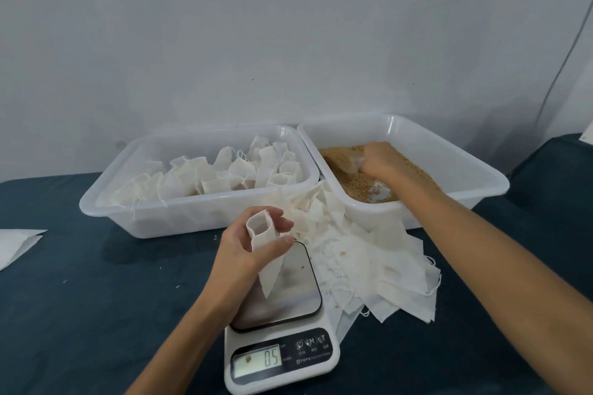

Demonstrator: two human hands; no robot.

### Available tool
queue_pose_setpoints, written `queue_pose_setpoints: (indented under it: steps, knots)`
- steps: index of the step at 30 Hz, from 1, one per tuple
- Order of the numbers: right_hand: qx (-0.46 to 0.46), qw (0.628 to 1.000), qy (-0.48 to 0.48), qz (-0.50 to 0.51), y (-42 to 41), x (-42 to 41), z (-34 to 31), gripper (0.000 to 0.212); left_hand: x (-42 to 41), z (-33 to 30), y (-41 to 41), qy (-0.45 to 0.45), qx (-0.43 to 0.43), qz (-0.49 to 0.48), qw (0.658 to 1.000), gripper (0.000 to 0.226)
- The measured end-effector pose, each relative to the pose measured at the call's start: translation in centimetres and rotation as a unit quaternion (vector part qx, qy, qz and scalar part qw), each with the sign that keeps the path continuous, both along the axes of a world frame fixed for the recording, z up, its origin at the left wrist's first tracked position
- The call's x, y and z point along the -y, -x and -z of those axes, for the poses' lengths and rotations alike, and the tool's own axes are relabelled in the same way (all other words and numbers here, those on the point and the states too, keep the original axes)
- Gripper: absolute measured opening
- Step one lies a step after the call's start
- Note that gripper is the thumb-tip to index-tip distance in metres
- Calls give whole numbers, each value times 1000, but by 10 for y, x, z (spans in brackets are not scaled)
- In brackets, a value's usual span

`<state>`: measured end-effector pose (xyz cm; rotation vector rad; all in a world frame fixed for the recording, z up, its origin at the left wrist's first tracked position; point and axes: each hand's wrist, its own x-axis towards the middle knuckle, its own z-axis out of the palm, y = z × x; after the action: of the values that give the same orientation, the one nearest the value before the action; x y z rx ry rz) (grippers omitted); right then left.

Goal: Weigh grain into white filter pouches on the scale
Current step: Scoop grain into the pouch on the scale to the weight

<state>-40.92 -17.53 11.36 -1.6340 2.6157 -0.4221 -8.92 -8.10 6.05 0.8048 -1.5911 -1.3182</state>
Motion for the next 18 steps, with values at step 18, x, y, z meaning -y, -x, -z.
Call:
queue_pose_setpoints:
  steps: [18]
  knots:
    - [70,997,23,14,23,-49,-8,22,-3,1,0,-8,6,6,1000,40]
